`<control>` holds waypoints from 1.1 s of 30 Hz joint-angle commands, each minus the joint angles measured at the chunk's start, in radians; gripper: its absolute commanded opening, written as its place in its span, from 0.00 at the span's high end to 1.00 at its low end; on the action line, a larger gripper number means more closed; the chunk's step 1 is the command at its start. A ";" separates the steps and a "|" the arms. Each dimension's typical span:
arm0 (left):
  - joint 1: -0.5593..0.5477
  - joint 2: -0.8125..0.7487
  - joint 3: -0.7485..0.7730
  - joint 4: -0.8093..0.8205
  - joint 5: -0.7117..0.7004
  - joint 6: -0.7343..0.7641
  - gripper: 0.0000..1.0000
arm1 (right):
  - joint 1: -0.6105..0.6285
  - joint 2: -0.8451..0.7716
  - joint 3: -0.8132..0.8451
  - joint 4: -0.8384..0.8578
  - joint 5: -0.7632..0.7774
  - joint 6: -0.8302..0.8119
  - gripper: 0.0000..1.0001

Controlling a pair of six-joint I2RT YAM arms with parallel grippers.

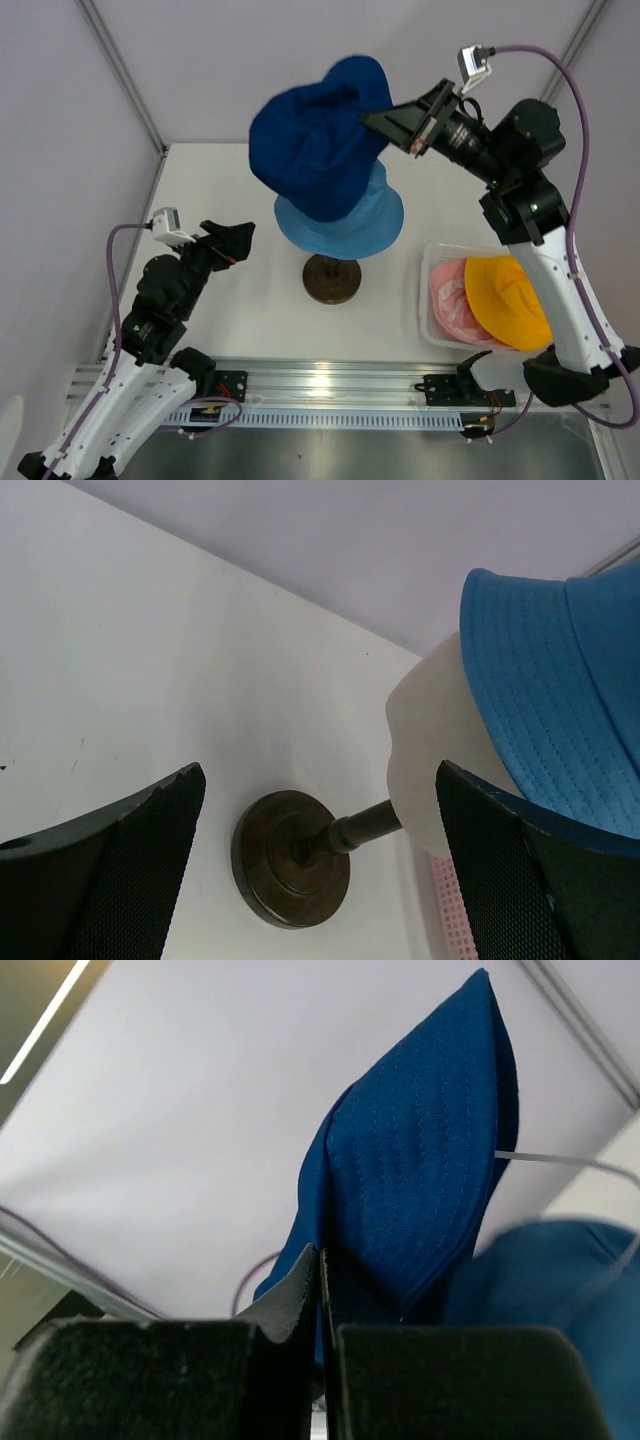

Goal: Stack the hats

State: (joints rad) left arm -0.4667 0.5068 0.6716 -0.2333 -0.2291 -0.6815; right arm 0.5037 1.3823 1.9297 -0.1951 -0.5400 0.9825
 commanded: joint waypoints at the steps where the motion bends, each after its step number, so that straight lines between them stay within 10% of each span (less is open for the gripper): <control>1: 0.011 -0.025 0.048 -0.009 -0.021 0.003 0.01 | -0.001 -0.147 -0.173 -0.035 0.107 -0.054 1.00; 21: 0.010 0.065 0.232 0.178 0.221 0.037 0.00 | -0.074 -0.365 -0.509 -0.216 0.482 -0.214 0.99; 25: 0.011 0.139 0.278 0.170 0.272 0.036 0.01 | -0.090 -0.359 -0.549 -0.205 0.391 -0.215 0.89; 33: 0.011 0.124 0.230 0.284 0.333 -0.163 0.02 | -0.165 -0.419 -0.615 -0.155 0.331 -0.199 0.21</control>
State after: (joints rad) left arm -0.4641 0.6552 0.9085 -0.0376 0.0605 -0.7509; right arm 0.3790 1.0149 1.3224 -0.4072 -0.1894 0.7792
